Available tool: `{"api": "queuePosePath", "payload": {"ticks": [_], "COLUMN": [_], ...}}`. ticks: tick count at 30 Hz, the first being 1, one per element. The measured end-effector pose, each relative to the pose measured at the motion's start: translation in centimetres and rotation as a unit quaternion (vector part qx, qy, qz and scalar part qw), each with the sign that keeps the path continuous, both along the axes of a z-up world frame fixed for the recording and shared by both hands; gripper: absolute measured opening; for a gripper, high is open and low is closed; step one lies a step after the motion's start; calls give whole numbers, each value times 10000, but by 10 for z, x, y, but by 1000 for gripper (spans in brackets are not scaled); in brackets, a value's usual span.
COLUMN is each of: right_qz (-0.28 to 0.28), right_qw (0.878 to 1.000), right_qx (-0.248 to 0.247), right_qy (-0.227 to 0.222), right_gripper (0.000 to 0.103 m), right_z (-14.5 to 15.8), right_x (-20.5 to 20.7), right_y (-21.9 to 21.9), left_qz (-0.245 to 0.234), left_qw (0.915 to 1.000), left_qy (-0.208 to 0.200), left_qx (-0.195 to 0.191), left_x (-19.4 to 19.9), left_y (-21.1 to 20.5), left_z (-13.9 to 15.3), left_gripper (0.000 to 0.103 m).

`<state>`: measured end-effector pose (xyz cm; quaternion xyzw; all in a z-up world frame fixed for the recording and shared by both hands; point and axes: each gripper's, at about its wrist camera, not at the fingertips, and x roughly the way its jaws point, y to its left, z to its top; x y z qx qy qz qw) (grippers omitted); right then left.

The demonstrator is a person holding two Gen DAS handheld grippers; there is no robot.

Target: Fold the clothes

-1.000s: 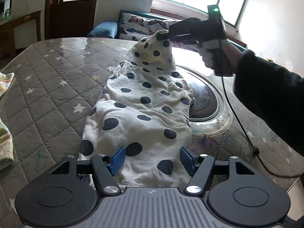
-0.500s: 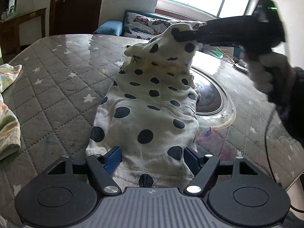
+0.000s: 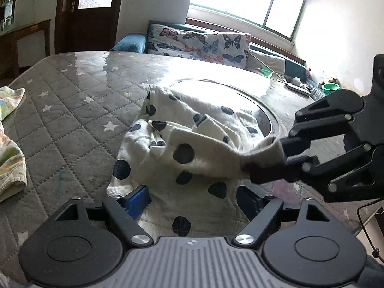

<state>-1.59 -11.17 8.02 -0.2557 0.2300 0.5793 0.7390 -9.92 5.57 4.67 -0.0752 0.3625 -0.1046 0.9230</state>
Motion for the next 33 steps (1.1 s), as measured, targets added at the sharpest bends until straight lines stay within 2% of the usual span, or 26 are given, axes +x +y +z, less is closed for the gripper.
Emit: {"api": "queuePosePath", "payload": {"ticks": [5,10,15,18,21,24,29,33], "right_qz": [-22,-414,-984,-413,372,958,1198,1257], "right_qw": [9999,9991,9918,9926,9937,9867,9800,9774], "right_qx": [-61,73,819,1018,480,-297,-566,-632], "right_qy": [-156,34,-1,-509,-946,-1282,-1483,-1581], "right_gripper": [12,12,12,12,12,12,13,13], "right_z": [1,14,50,61,39,2,-12,-17], "right_x": [-8,7,29,4,-24,-46,-55,-61], "right_y": [-4,-7,-7,-7,-1,1,-6,-6], "left_qz": [44,63,48,130,235,331,385,183], "left_qw": [9999,9998,9996,9994,9993,9992,9981,9975], "left_qy": [-134,-210,-270,-304,-271,-236,-479,-647], "left_qx": [22,30,90,125,63,42,-14,-213], "left_x": [-14,-24,-33,-41,-50,-55,-58,-43], "left_y": [5,8,8,16,29,38,44,34], "left_z": [6,9,11,12,9,10,27,43], "left_gripper": [86,88,88,91,91,91,91,90]}}
